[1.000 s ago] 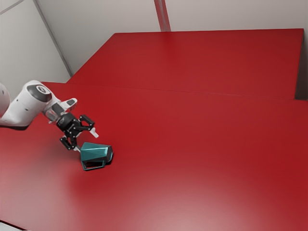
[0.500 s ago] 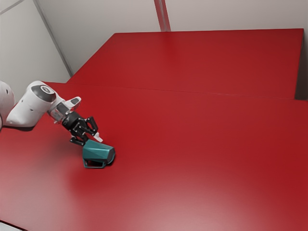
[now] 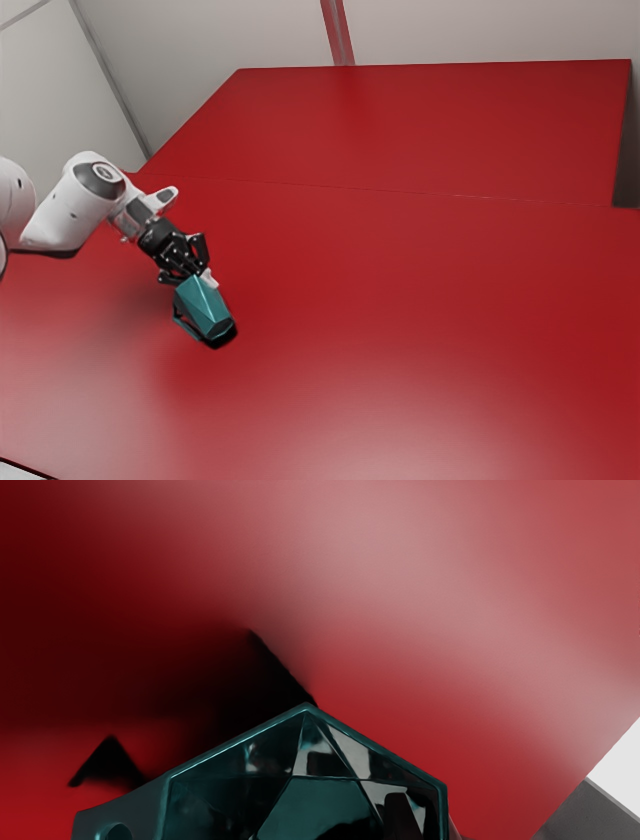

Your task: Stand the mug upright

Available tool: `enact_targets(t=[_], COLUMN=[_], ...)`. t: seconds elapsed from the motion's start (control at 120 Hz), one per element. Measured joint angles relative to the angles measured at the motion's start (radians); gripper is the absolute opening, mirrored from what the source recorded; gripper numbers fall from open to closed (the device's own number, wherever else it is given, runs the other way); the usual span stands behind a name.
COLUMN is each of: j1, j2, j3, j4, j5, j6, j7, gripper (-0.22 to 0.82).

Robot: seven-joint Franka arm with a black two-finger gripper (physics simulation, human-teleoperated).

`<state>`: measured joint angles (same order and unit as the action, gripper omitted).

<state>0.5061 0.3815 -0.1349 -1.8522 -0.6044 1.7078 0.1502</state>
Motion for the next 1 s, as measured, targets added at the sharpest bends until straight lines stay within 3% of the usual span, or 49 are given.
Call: enact_targets(t=[0.233,0.358,0.592,1.0], j1=[-0.064,-0.146,-0.27,-0.262], j2=[-0.09,-0.161,-0.3,-0.312], j3=[-0.001,-0.004,-0.049,-0.074], j4=[-0.01,-0.025,-0.16,-0.286], j5=[0.078,0.202,0.527,0.717], j6=[0.03,0.086,0.299,0.694], j7=[-0.015,-0.027,-0.087,-0.185], gripper=[-0.18,-0.18,-0.18,-0.18])
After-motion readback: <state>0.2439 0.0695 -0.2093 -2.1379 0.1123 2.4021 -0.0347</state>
